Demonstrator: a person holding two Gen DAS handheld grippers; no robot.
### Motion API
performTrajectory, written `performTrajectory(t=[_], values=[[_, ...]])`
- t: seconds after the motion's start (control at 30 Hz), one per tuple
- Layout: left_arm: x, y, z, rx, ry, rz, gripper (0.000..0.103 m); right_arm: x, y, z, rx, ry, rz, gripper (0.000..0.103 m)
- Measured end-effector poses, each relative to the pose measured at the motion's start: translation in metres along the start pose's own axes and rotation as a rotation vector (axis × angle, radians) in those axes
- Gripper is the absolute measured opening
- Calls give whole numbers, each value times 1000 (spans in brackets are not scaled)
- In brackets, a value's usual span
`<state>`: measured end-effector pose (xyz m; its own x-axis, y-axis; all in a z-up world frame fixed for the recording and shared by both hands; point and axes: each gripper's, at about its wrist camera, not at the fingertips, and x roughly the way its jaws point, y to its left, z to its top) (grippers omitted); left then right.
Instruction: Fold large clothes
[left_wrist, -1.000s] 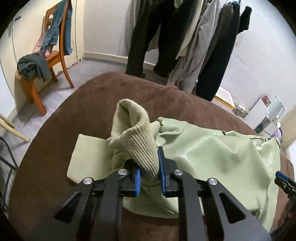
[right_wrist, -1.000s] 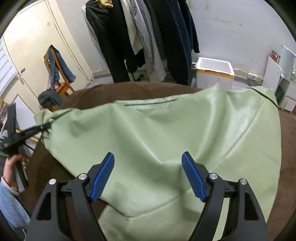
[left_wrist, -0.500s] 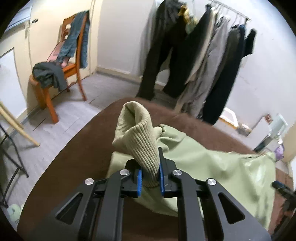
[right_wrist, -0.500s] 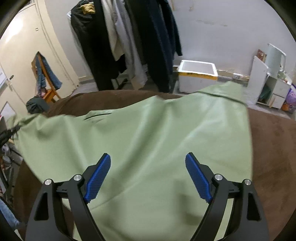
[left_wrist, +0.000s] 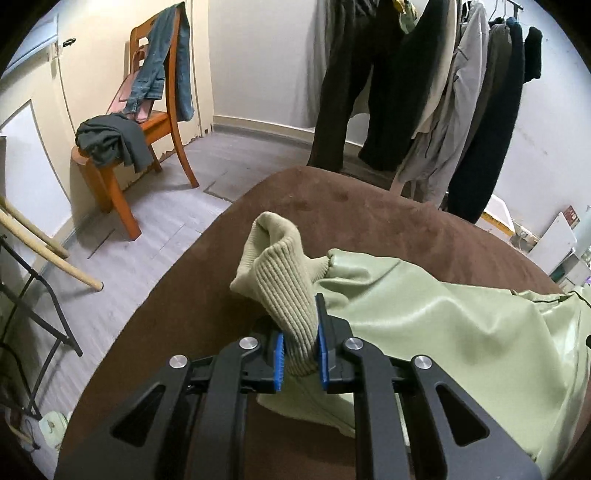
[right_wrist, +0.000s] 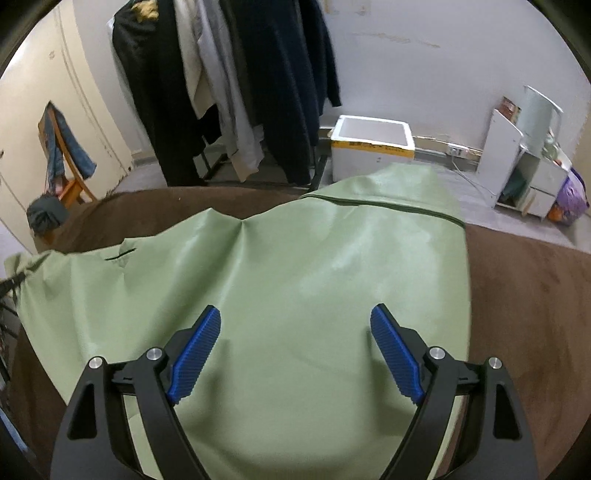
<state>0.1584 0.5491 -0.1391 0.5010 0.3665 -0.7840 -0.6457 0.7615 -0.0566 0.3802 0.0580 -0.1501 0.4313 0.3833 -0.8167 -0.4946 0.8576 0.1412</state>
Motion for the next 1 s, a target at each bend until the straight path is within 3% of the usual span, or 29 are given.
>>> performTrajectory(t=[0.13,0.3,0.43,0.5,0.57,0.7,0.8,1.0], values=[[2,8,-24,-24,7,15,17,11,17,10,-11,-4,112,79],[7,17,-45,-49,30,26,19,28,42,31,-38,-24,170,72],[8,14,-47,-27,26,40,19,57,55,46,-60,16,149,70],[10,15,-48,-38,27,32,19,73,59,45,-83,53,122,55],[12,18,-51,-58,26,18,20,84,64,40,-124,68,74,46],[8,15,-54,-64,5,11,20,76,65,38,-131,1,61,20],[-1,10,-51,-48,-40,11,20,63,64,38,-130,-69,44,12],[-6,-1,-35,-7,-97,19,20,54,57,55,-97,-126,7,12]])
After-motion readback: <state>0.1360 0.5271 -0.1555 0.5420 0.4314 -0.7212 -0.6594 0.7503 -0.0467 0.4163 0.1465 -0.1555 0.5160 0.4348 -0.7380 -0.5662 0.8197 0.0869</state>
